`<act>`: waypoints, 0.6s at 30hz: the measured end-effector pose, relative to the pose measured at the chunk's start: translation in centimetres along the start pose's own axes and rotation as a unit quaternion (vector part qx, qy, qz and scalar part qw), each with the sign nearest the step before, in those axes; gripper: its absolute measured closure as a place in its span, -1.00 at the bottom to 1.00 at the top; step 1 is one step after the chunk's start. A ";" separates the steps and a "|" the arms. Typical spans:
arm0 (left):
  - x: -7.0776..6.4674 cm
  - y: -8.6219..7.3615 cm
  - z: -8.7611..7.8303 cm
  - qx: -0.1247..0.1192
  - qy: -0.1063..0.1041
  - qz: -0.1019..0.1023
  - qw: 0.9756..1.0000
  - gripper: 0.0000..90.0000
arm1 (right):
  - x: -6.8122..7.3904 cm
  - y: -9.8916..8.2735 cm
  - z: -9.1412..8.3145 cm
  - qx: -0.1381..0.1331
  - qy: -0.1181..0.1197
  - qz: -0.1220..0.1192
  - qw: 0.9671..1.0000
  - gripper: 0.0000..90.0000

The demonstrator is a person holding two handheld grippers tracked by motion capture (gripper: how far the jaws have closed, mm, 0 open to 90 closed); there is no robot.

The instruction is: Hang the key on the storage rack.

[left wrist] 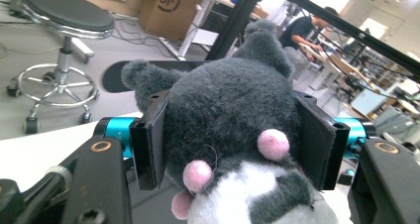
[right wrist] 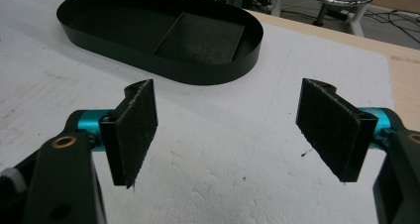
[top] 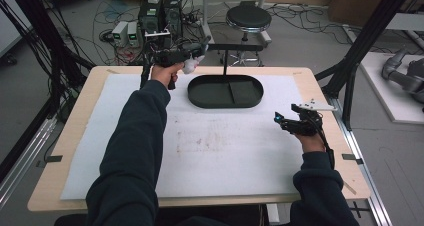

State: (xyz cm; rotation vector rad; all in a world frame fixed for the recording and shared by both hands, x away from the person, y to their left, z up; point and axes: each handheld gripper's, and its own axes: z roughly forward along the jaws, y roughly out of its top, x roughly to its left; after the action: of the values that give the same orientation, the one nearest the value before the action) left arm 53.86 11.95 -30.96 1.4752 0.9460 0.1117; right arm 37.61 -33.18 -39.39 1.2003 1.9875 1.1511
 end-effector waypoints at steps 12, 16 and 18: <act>0.0 -0.7 -0.5 0.026 0.131 0.088 0.987 -0.16 | 0.0 0.0 -0.1 0.000 0.001 -0.001 1.000 -0.46; 0.5 -1.9 -0.4 0.054 0.164 0.102 0.980 -0.16 | 0.1 0.0 -0.1 0.000 0.001 -0.002 1.000 -0.46; 0.7 -2.6 -0.1 0.067 0.174 0.109 0.976 -0.16 | 0.1 0.0 -0.1 0.001 0.002 -0.003 1.000 -0.46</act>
State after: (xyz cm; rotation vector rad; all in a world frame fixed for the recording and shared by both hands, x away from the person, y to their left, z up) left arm 53.02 12.01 -33.48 1.7171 1.0847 0.4877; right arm 37.53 -33.14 -39.39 1.1942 1.9946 1.1486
